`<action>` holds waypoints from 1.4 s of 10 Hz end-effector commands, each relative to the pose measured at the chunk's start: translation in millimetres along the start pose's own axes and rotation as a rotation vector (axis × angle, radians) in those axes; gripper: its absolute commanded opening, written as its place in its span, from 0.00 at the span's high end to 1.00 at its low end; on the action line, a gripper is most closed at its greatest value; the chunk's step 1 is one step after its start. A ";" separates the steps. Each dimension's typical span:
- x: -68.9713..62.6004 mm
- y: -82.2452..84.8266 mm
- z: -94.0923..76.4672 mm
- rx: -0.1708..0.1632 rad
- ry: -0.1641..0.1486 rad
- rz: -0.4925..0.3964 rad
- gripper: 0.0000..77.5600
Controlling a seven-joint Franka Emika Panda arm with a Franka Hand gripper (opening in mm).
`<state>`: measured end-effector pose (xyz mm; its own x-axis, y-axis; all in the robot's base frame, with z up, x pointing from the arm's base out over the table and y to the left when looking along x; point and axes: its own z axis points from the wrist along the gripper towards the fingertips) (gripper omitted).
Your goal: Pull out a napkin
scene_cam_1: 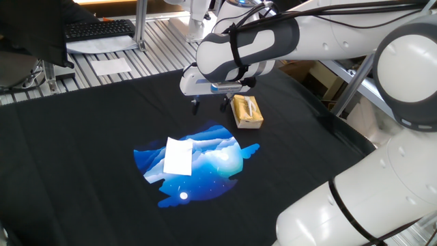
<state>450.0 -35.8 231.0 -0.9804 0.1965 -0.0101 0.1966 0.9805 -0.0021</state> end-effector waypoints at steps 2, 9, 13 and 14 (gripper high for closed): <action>-1.5 -0.2 -1.0 -0.002 0.000 -0.014 0.00; -1.4 -0.1 -1.2 0.001 0.011 -0.029 0.00; 0.1 -0.2 -4.5 0.001 0.028 -0.038 0.00; 0.7 -0.5 -6.1 0.002 0.034 -0.038 0.00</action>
<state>449.2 -35.7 231.2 -0.9871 0.1594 0.0163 0.1594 0.9872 -0.0027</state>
